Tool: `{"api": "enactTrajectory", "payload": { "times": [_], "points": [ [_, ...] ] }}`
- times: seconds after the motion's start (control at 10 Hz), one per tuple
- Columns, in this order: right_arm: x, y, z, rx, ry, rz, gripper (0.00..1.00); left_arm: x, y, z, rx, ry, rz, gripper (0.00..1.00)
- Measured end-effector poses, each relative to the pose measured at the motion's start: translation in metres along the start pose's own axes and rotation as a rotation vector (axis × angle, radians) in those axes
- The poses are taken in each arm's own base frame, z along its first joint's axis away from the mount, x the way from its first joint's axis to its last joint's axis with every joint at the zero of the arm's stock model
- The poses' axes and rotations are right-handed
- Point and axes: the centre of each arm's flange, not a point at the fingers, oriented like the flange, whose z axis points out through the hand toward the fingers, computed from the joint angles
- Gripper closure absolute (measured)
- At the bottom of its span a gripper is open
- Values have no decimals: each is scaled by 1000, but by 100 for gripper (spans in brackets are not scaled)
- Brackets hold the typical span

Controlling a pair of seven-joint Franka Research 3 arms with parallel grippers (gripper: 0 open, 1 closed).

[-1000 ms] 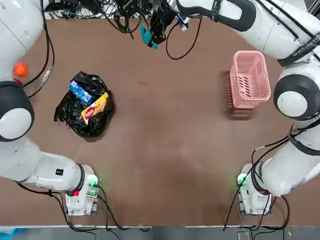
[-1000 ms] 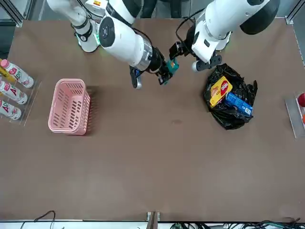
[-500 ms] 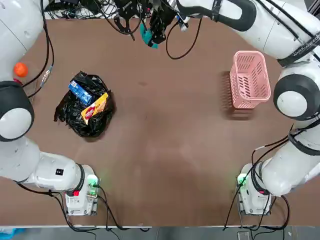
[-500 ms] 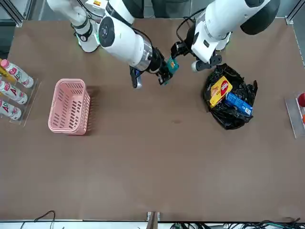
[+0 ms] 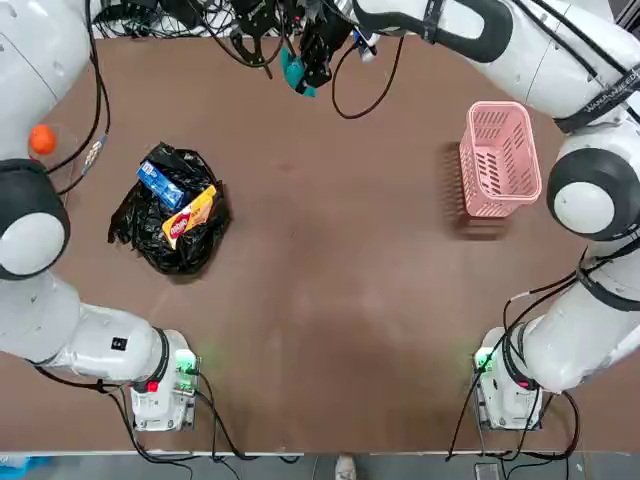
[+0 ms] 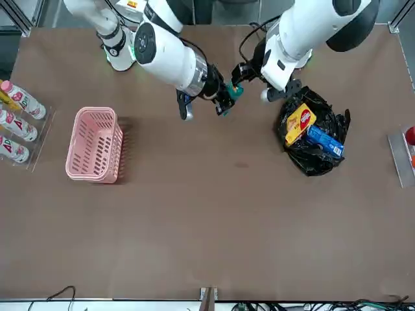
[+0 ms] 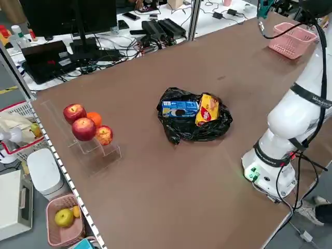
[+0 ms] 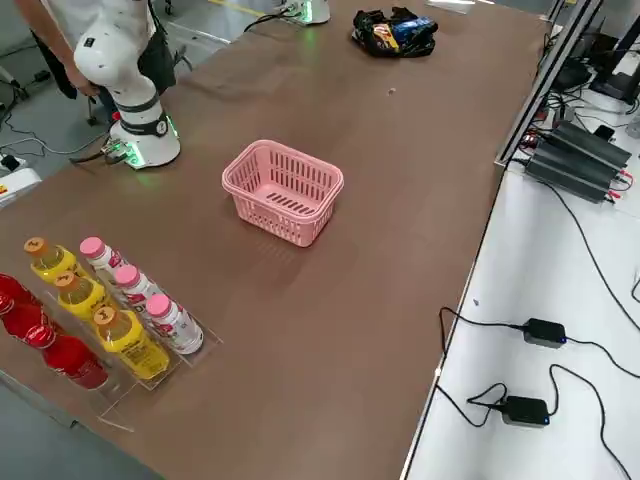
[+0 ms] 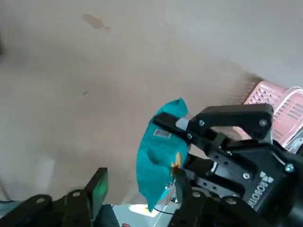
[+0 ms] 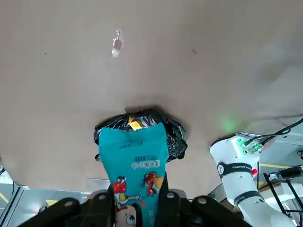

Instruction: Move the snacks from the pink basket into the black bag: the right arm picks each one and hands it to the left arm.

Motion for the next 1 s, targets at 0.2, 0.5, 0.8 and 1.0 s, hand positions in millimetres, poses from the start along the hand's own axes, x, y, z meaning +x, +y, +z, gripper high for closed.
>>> {"api": "enactTrajectory", "payload": {
  "times": [0.2, 0.5, 0.8, 1.0],
  "points": [
    [-1, 1, 2, -4, 0, -1, 67, -1, 1, 3, 3, -1, 5, 43],
    [-5, 5, 9, -14, 1, -7, 67, -4, 4, 4, 0, 1, 13, 82],
    [-6, 4, 8, -11, -1, -7, 66, -3, 3, 3, -1, 1, 7, 85],
    [-6, 4, 7, -9, -1, -6, 55, -1, 1, 3, 7, -3, 2, 89]
  ]
}}
